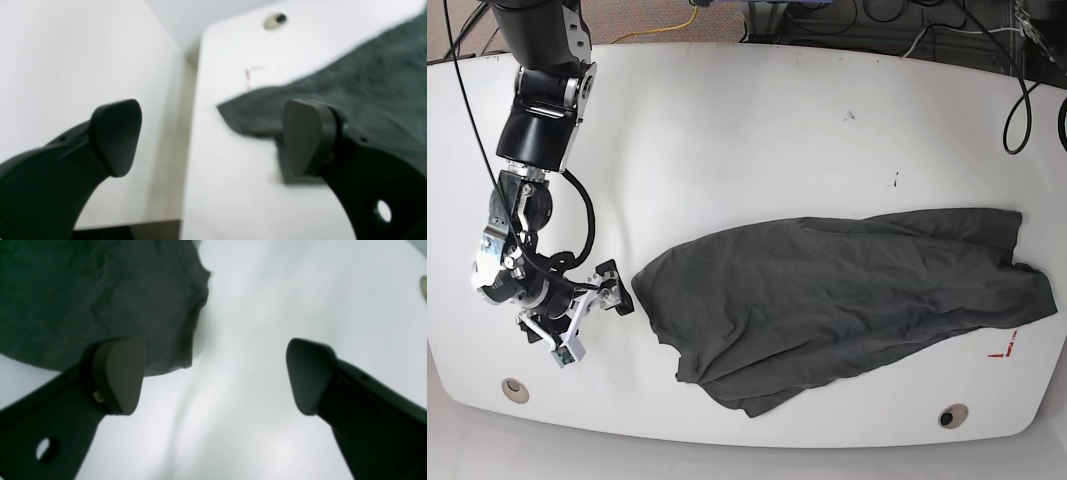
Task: Layout the t-shirt on the table in an organized manner, then fold the t-shirt properly
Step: 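Grasp the shirt corner with the right gripper, left gripper grasps opposite corner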
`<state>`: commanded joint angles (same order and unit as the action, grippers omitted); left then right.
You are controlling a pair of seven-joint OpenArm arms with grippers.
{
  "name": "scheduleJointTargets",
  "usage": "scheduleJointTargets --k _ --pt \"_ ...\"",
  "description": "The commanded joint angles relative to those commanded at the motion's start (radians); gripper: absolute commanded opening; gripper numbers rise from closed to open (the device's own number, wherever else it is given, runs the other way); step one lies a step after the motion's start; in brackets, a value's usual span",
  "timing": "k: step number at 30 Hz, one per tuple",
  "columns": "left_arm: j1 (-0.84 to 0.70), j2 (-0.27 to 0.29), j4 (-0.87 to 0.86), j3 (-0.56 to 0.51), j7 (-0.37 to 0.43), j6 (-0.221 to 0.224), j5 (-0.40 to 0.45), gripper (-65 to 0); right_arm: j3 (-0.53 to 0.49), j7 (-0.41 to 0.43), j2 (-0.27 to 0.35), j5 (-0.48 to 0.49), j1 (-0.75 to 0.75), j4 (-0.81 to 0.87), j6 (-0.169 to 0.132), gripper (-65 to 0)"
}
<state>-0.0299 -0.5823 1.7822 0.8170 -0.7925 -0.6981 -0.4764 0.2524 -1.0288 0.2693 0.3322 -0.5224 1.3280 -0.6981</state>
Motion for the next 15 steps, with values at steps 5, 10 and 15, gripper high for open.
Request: scheduleJointTargets --k 5,10,15 --pt "-0.051 0.028 0.005 0.009 0.000 0.000 0.000 0.0 0.000 0.041 -0.018 -0.002 -0.025 -0.110 0.000 0.0" --pt "-0.071 0.066 0.002 0.009 0.000 0.000 0.000 0.0 -0.003 0.132 -0.021 -0.002 -0.031 -0.242 0.000 0.0" --pt "-0.074 0.069 -0.005 0.006 0.000 0.000 0.002 0.0 -0.032 0.226 -0.021 -0.002 -0.054 -0.370 0.000 0.0"
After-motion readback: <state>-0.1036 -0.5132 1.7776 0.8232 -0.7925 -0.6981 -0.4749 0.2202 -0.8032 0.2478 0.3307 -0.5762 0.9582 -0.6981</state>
